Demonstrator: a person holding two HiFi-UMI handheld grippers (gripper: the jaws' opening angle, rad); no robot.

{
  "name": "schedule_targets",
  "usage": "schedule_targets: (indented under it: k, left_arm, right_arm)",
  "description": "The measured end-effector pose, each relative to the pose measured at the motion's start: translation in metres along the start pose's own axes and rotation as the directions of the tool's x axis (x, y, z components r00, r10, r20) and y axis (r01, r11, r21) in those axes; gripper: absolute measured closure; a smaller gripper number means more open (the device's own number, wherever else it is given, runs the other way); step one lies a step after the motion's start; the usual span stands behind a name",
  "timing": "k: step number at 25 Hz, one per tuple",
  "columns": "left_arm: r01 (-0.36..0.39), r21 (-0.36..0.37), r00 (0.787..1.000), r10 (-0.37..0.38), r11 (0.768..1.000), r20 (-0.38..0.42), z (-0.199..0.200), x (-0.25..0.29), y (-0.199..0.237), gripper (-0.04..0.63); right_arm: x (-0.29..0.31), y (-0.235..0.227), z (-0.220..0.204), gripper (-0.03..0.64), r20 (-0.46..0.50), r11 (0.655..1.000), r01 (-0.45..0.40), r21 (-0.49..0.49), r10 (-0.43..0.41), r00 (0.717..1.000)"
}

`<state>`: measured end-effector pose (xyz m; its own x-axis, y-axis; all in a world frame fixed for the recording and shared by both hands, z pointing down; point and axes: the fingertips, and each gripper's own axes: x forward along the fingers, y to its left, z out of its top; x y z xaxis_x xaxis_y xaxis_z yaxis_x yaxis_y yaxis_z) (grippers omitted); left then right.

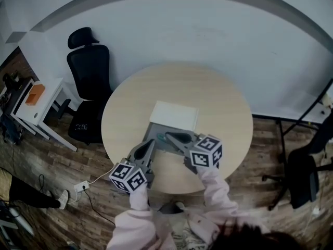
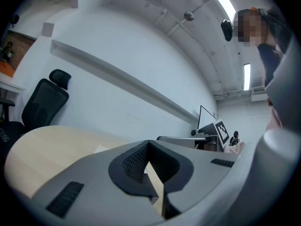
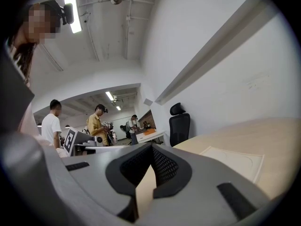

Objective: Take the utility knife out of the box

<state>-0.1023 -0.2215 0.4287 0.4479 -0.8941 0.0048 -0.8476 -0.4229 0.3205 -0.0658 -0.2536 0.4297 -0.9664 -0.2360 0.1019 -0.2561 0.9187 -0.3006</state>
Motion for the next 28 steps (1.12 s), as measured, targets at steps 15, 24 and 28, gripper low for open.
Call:
schedule_targets:
  k: [15,24,28]
  left_arm:
    - [0.005,-0.021,0.999,-0.006,1.000,-0.048,-0.009,0.026,0.030,0.595]
    - [0.013,-0.049,0.995,-0.017,0.999,-0.095,-0.018,0.033,0.058,0.597]
    - [0.016,-0.068,0.993,-0.024,0.998,-0.113,-0.024,0.035,0.069,0.597]
  right_arm:
    - [0.023,-0.033,-0.010,0.626,-0.041,0.999,0.018,0.038,-0.017,0.999]
    - [0.047,-0.055,-0.022,0.626,-0.094,0.997,0.060,0.054,-0.055,0.994]
    - [0.055,-0.060,-0.029,0.627,-0.123,0.996,0.068,0.064,-0.059,0.991]
